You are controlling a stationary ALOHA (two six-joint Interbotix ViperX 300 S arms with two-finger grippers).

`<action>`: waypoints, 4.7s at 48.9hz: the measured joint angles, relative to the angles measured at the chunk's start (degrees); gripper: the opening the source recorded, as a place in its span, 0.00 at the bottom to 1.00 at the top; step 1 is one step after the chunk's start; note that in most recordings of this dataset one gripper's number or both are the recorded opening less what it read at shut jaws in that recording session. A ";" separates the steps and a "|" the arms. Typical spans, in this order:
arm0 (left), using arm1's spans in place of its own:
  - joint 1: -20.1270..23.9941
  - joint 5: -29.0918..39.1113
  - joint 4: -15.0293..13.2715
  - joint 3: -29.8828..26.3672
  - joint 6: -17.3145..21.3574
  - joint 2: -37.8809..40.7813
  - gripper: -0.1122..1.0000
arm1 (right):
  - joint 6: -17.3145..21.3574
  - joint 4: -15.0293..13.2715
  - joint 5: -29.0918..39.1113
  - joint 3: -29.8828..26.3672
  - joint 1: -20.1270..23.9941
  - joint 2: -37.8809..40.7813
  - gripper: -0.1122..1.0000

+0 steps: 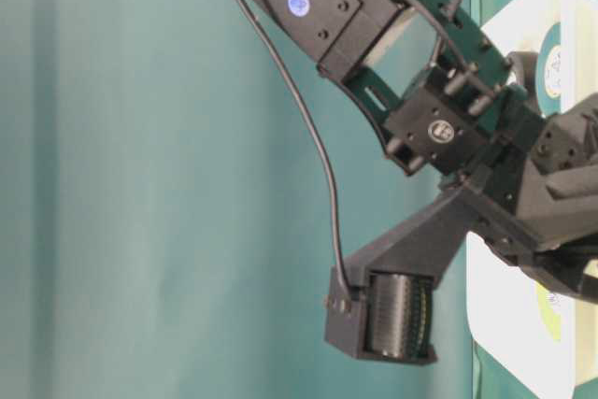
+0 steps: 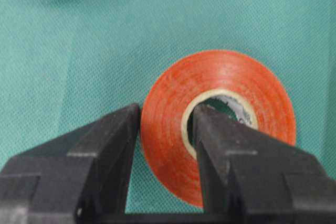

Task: Put the tape into the white case with the right arm.
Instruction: 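Lower the right gripper into the red roll's hole and grip, then carry the red roll into the tray's upper middle and release, then withdraw the open right gripper to the right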

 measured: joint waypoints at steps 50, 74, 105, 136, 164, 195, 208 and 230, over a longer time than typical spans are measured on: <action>0.00 0.00 0.00 0.09 0.00 0.00 0.10 | -0.44 -0.44 9.05 -2.02 -5.89 -7.38 0.12; 0.00 0.00 0.09 0.09 0.00 0.00 0.10 | -0.79 -0.70 7.47 -2.02 -15.73 -7.38 0.12; 0.00 0.00 0.00 0.09 0.00 0.00 0.10 | -0.88 -3.08 10.46 3.34 -22.50 -11.60 0.12; 0.97 0.00 0.00 0.26 0.00 0.00 0.10 | -0.88 -3.16 5.36 7.38 -23.82 -12.04 0.79; 1.85 0.00 0.00 0.35 0.00 -0.18 0.10 | -0.79 -3.16 4.92 25.58 -23.82 -29.71 0.78; 2.90 0.00 0.00 0.88 0.00 -0.79 0.10 | -0.35 -3.16 1.67 49.31 -23.82 -57.48 0.78; 3.25 0.00 0.00 0.88 0.00 -0.79 0.10 | -0.18 -2.90 -3.87 60.64 -23.82 -73.39 0.78; 3.69 0.00 0.00 0.88 0.00 -0.88 0.10 | -0.09 -1.58 -11.60 64.07 -21.09 -74.09 0.78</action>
